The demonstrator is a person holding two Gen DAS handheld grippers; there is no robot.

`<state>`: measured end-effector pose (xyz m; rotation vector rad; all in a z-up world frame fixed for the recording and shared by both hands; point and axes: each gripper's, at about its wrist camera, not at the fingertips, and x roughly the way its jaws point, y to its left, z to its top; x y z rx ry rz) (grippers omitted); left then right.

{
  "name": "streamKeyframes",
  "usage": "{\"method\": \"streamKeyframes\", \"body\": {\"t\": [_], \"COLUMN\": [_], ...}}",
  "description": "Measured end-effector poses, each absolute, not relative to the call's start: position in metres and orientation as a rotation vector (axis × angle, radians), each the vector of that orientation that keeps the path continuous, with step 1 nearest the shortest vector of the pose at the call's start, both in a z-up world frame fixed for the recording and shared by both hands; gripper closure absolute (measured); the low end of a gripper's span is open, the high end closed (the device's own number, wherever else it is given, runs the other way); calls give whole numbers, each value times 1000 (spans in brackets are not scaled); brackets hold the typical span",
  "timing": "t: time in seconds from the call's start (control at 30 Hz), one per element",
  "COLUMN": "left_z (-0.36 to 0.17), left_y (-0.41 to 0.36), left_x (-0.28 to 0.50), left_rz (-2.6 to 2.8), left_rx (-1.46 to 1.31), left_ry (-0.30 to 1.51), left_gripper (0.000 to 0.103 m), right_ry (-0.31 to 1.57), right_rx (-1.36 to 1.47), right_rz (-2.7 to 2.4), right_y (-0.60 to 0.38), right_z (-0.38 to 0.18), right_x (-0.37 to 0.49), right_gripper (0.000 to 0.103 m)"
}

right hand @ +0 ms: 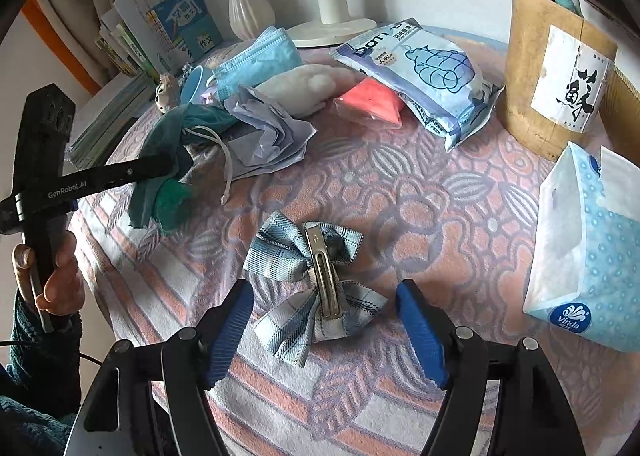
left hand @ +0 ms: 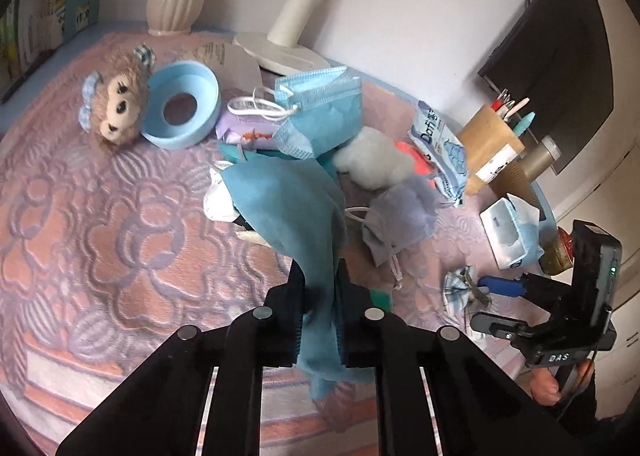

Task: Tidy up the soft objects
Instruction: 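Carry both items to the woven tray and open both grippers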

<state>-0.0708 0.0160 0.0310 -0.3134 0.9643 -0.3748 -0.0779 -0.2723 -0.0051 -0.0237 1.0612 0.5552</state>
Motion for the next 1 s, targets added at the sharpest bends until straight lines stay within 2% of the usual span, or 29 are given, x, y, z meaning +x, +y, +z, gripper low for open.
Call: {"method": "streamKeyframes", "body": {"t": [0.17,0.27,0.4,0.47,0.5,0.53,0.57,0.73,1.0], "left_z": [58,78,93,95,96,97,98,109,149], "left_y": [24,25,23,21,19,15,13,-10,-68], "left_x": [-86,-93,-95,-94,-93,-92,-92,-89,-75], "left_rz": [-429,-436,-453,-455,-457,-464,-471,-522,-629], "left_rx": [-332,-304,-290,-283,-279,-273,-268,-224,-112], "left_ry": [864,811,781,780,782,784,785,772,704], "left_gripper": [94,94,94,94,94,94,94,94,94], "right_ry": [1050,1056,1040,1021,1010,994,985,953,786], "right_rx": [-74,-129,-224,-269,-279,-281,-289,-289,-156], "right_rz": [571,594,590,555,551,568,569,543,427], "right_y": [-271,-264,-247,-240,-239,-237,-235,-235,-297], "right_z": [-3,-4,-10,-13,-11,-7,-5,7,81], "right_x": [-76,-74,-75,-79,-81,-86,-89,-102,-108], "right_gripper": [30,23,21,27,43,67,74,78,78]}}
